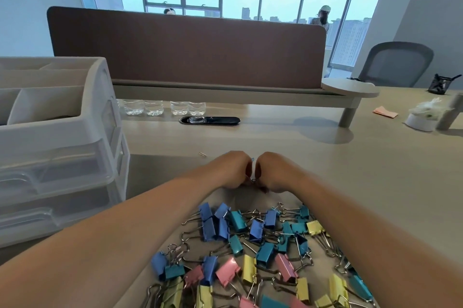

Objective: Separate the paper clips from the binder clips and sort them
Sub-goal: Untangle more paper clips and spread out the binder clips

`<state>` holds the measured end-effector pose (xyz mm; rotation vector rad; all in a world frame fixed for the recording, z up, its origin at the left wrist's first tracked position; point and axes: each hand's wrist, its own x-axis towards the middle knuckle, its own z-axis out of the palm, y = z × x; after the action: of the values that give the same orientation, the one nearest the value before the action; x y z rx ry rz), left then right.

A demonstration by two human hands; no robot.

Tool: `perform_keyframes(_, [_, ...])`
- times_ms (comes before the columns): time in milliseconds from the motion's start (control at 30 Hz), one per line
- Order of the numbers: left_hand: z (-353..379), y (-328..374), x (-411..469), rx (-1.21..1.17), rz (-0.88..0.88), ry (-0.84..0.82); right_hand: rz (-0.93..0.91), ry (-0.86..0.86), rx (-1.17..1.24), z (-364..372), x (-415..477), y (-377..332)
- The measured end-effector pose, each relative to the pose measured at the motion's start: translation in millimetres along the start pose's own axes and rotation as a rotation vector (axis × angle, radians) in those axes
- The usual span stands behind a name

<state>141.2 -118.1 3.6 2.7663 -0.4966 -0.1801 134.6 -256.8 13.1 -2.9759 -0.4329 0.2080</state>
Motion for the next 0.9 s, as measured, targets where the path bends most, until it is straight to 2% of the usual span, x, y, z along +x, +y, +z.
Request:
perform_keyframes(233, [3.7, -0.8, -0.7, 0.055, 0.038, 0.056, 0.011, 0.048, -0.016, 3.8, 7.7, -3.8])
perform_keyframes(700, [11.1, -2.7, 0.8, -0.012, -0.031, 0.086, 0.050, 0.008, 0.037, 5.9, 10.8, -3.8])
perform_keyframes(900, [12.1, -2.7, -1.6, -0.032, -0.015, 0.135, 0.057, 0.064, 0.080, 4.0, 7.2, -5.2])
